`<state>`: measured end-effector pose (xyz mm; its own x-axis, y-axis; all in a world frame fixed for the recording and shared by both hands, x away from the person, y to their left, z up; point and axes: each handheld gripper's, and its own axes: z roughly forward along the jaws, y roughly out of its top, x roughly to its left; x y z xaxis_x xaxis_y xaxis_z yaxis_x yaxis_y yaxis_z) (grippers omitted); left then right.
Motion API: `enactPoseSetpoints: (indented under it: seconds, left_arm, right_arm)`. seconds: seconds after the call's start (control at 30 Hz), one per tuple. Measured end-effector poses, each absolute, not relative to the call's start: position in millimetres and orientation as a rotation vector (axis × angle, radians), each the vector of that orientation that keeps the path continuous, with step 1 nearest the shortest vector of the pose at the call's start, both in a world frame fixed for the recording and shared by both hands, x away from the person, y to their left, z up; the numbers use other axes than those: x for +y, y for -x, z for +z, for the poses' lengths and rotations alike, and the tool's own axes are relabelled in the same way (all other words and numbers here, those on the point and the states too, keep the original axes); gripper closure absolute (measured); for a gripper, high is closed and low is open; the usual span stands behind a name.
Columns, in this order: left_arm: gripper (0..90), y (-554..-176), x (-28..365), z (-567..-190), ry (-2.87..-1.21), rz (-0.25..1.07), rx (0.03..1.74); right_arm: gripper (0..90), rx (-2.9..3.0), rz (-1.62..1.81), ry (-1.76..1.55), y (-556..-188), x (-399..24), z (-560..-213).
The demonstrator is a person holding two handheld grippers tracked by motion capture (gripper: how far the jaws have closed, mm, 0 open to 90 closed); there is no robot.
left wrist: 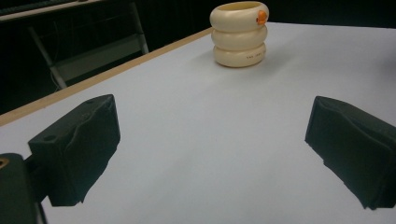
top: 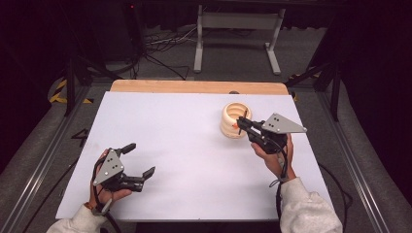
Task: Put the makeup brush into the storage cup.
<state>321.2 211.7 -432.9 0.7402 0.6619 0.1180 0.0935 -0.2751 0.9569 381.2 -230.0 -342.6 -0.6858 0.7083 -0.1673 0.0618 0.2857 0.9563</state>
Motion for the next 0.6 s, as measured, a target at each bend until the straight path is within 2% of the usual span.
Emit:
enactPoseSetpoints:
  seconds: [0.6]
  left_arm:
    - [4.9, -323, 215, -438, -1.734, 0.616, 0.631]
  right_arm:
    - [83.8, 1.933, 1.410, -0.713, -412, -228, -322]
